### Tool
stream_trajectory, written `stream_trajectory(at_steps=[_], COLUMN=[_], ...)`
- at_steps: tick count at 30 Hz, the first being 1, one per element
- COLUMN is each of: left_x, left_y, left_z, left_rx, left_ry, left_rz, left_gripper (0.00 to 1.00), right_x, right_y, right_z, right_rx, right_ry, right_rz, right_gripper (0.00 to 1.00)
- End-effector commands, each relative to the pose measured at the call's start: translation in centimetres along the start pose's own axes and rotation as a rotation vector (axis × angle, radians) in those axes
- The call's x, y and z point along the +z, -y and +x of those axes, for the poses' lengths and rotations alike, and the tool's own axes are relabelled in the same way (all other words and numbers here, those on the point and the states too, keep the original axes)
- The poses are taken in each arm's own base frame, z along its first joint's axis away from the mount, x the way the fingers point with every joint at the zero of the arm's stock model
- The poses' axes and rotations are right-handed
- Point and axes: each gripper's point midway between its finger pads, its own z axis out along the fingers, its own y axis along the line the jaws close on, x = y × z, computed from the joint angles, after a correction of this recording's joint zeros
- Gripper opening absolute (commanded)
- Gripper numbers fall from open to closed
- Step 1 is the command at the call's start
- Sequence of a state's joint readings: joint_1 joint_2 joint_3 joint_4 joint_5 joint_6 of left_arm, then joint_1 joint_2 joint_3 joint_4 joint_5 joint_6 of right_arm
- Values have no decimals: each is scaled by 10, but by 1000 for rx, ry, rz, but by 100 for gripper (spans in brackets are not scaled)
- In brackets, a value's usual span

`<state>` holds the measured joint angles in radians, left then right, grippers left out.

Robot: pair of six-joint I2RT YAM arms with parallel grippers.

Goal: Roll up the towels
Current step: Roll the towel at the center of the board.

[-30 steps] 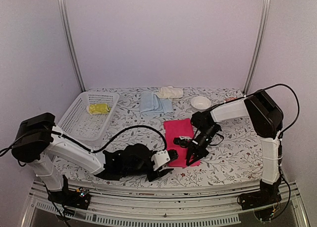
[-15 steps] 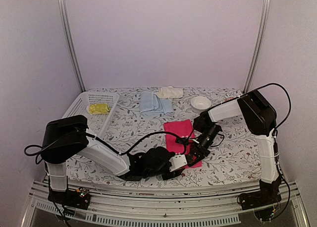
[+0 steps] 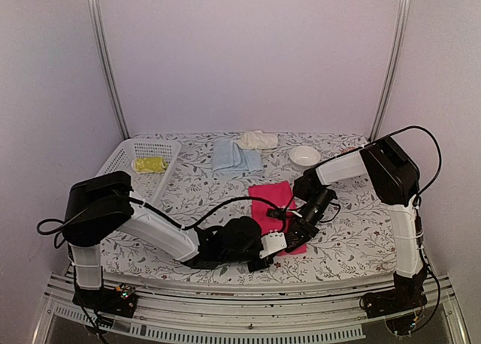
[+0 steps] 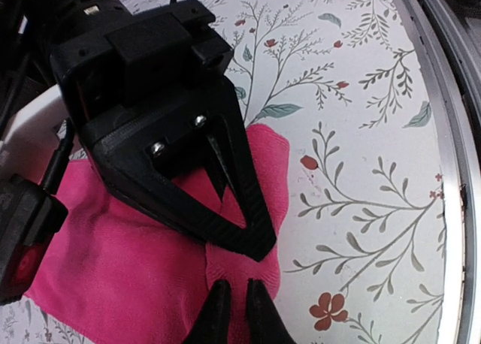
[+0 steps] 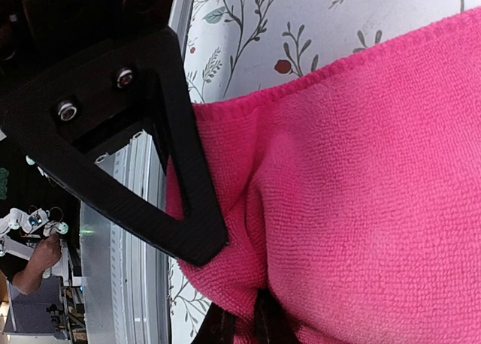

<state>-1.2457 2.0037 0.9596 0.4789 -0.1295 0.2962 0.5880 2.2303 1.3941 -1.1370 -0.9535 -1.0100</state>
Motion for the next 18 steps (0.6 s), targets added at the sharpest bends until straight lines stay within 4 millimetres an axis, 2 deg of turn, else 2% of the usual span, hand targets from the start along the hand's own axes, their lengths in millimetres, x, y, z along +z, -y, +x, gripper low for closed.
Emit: stream_trajectory(at_steps=[1,2,3,4,5,8,12,13,15,17,18], left_x=[6,5,5,5,6,10,6,6,6,4,4], left_y=[-5,-8,-11,-11,-10,-5,-2,-2,0,-1,0], left_z=[10,11,11,12,12,15,12,13,15,13,13], left_rx=[-31,-34,-34,-31,-24,-23,-51,-60,-77,-111,-148], left_ry=[-33,-30,-30,-29,-29,-40,-28,-31,-46,-51,-54], left_rz=[0,-17,-36,-39,-28,8,42,54,81,108,134], left_gripper=[18,30,37,40,38,18,3,0,0,0,0], right_x=[0,-1,-2,-2,-2,-2,-4,-8,-21,-43,-56], right_y=[-5,-7,-8,-8,-7,-4,-9,-12,-18,-25,-29], right_z=[4,3,3,2,1,2,0,-1,-6,-10,-14], right_rx=[12,9,8,9,11,21,25,20,-3,-24,-44], right_ry=[-15,-9,-5,-4,-2,-4,7,15,42,86,114], right_rz=[-8,-9,-9,-8,-7,-7,-17,-16,6,51,81], right_gripper=[9,9,9,9,9,9,12,15,28,41,44])
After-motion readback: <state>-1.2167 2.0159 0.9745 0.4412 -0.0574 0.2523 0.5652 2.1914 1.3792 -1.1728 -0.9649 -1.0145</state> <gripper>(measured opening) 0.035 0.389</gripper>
